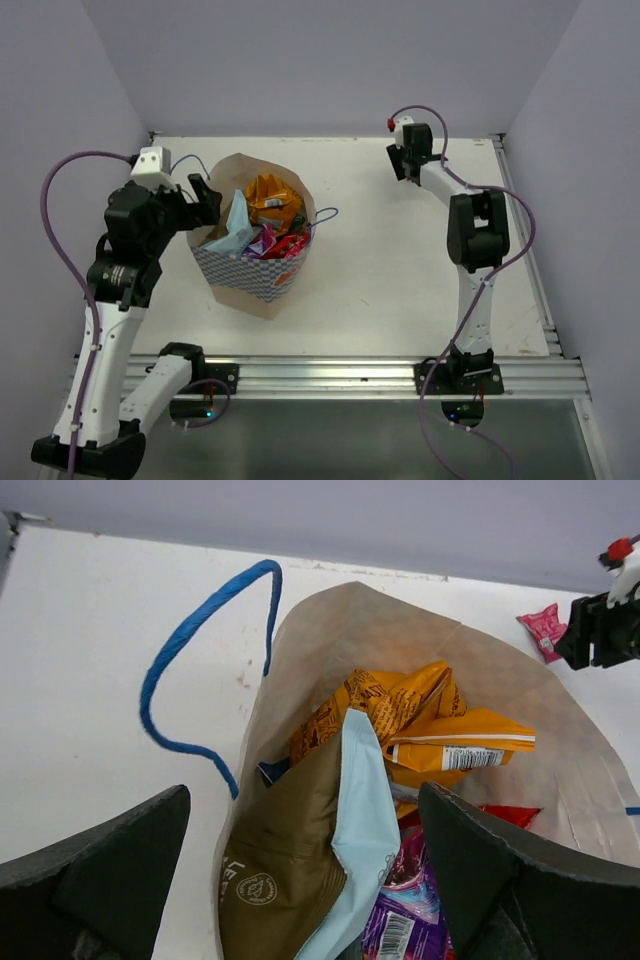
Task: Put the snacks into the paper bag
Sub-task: Pick up the snack from the center of the board.
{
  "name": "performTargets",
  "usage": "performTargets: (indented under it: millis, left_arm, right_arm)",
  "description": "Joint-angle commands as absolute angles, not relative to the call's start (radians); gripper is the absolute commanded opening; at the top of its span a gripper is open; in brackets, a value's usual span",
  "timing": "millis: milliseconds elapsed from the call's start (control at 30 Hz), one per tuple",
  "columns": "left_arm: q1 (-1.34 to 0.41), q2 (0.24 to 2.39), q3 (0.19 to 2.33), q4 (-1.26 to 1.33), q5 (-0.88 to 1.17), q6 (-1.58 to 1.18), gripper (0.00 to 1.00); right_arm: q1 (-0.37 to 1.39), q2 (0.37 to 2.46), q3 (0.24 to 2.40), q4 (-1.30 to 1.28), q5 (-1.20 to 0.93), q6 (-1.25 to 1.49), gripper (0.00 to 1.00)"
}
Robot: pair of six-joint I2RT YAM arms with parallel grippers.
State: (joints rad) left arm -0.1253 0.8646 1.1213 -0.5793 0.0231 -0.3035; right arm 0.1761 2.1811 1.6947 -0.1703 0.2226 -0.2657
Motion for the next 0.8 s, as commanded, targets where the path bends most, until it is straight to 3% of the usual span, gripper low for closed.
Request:
performTargets:
  millis: [0, 133, 400, 767]
  left_arm:
    - [-0.12, 0.77, 1.121, -0.563, -0.041, -0.256, 1.0]
    - [-0.12, 0.655, 1.022, -0.528, -0.127, -0.233, 1.0]
    - [-0.121, 0.43, 0.764, -0.425, -0.46, -0.233, 1.0]
    - [-0.126, 0.331, 0.623, -0.37, -0.6, -0.299, 1.0]
  right_arm:
    - [0.19, 2.246, 1.787, -0.178, 0.296, -0.357, 0.58]
    - [0.212, 2.318, 1.864, -0.19, 0.313, -0.374, 0.49]
    - [0.245, 2.437, 1.963, -0.186, 0.435, -0.425, 0.47]
    - [0.268, 2.537, 2.009, -0.123, 0.614, -0.518, 0.41]
